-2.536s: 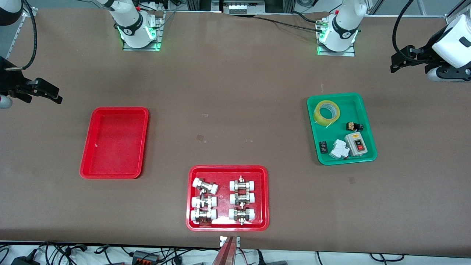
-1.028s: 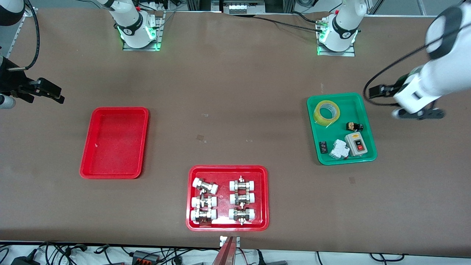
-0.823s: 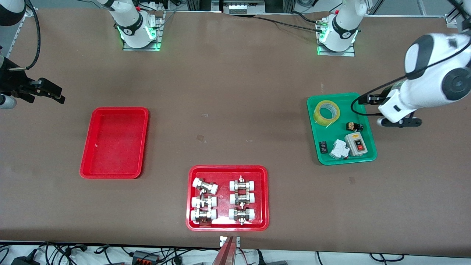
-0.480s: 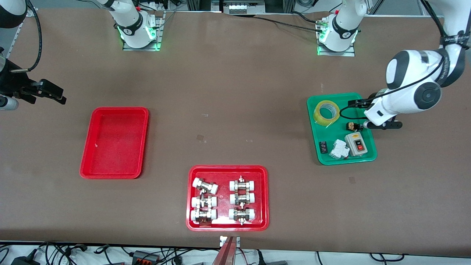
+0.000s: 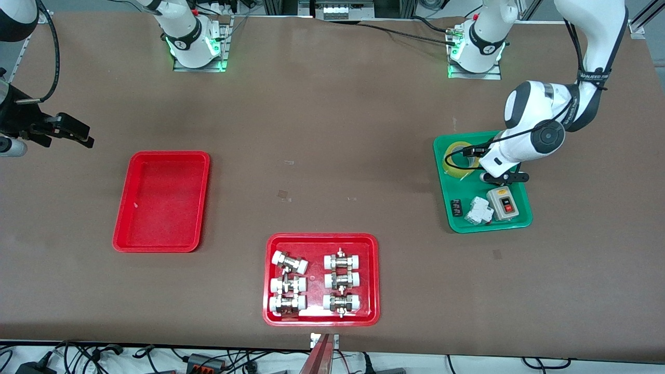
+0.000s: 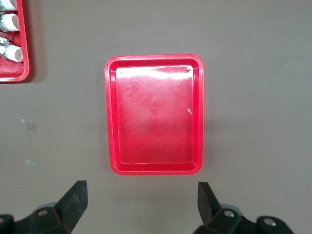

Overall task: Left arm passes tape to right arm into tray
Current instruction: 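Reach the left gripper down to the yellow tape roll on the green tray, then close the left gripper on the rim of the yellow tape roll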

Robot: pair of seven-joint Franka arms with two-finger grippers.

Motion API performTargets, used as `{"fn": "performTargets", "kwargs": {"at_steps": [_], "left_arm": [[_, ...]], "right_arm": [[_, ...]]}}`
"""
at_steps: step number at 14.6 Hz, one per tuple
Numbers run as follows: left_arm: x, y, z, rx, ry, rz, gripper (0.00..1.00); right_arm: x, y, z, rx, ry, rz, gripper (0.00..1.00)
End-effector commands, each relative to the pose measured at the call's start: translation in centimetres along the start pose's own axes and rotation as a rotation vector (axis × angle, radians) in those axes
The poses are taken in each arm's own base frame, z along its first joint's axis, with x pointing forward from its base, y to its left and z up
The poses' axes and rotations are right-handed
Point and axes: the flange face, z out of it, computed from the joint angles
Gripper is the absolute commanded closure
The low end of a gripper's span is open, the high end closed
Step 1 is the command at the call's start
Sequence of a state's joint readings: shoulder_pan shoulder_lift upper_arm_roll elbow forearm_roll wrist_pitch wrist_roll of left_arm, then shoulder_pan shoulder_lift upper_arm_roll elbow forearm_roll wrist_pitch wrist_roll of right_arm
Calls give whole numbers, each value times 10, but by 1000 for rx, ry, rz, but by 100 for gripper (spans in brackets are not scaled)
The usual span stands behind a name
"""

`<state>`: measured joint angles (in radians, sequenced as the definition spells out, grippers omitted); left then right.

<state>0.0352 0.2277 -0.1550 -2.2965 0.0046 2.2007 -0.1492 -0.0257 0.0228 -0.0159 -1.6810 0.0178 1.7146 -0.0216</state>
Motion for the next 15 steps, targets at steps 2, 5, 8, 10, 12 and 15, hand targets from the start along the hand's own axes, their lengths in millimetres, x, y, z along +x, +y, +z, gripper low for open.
{"fn": "performTargets", "kwargs": {"at_steps": [2,5,8,10,12,15], "left_arm": [[8,-6,13,4,12,-1,0],[9,-2,21,2,15,5,5],[11,-5,27,0,14,5,18],[6,-5,35,-3,33,6,24],[3,-5,38,-4,42,6,46],[4,-9,35,-5,39,1,94]], "right_arm": [[0,2,-2,14,-6,-8,0],[0,2,-2,14,-6,-8,0],[0,2,-1,15,-7,-8,0],[0,2,-1,15,-7,-8,0],[0,2,-1,15,-7,-8,0],[0,2,-1,15,-7,-8,0]]}}
